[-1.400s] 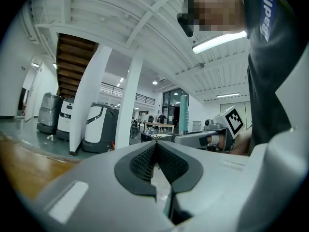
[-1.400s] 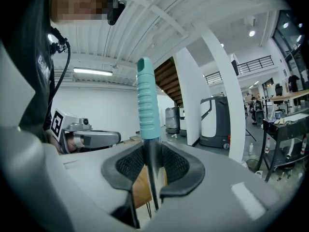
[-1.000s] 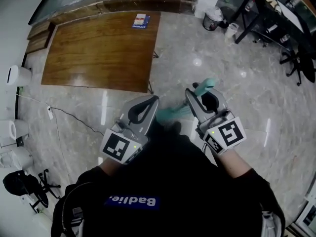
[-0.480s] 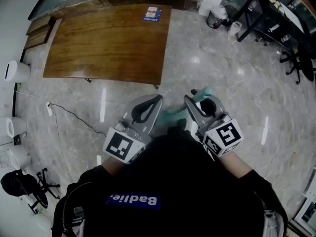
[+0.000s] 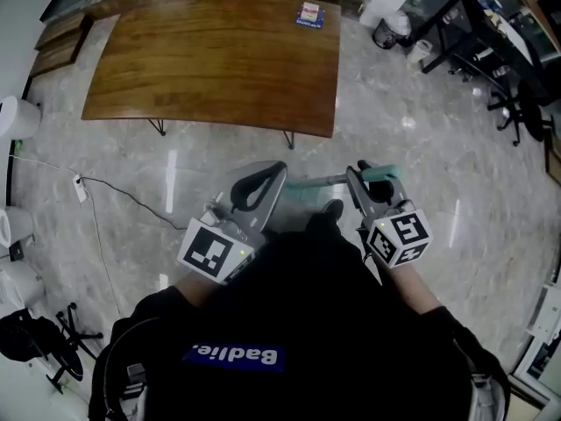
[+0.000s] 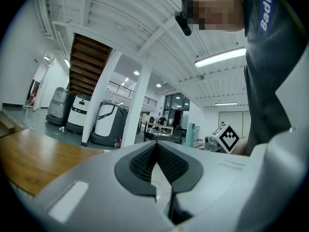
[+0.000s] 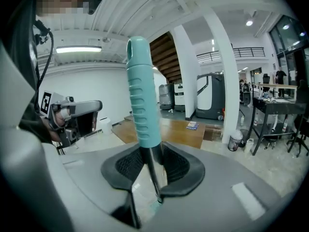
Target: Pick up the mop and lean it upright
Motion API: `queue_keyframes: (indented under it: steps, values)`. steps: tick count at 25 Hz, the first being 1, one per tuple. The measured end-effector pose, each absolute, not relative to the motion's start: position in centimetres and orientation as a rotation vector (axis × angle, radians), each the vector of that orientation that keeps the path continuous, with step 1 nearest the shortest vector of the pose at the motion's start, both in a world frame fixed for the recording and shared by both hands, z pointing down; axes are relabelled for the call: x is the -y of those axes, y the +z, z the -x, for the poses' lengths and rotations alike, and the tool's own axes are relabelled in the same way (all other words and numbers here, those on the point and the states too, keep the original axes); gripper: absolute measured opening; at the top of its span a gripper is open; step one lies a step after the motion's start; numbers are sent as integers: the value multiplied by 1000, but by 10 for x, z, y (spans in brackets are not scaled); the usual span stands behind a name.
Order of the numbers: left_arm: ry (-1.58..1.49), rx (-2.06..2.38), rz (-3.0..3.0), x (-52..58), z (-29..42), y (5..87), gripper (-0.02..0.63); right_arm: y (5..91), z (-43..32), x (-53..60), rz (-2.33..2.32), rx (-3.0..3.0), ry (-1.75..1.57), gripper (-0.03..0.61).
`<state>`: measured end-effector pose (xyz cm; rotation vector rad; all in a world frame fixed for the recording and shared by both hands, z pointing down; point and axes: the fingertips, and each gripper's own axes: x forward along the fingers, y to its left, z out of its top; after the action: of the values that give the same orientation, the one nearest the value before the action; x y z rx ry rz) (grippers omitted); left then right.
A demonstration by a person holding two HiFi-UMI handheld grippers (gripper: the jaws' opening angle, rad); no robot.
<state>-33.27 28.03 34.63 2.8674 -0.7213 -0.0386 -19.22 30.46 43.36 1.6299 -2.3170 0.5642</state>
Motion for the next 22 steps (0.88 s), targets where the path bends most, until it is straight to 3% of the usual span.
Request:
queue_keyframes:
  steps: [6, 22]
  values:
    - [-71, 808, -2825, -277, 393, 342, 20, 432, 262, -273, -1546, 2373, 575, 104]
    - [68, 1280, -2657, -229, 477, 347, 20, 479, 398, -197, -1011, 2556, 785, 117]
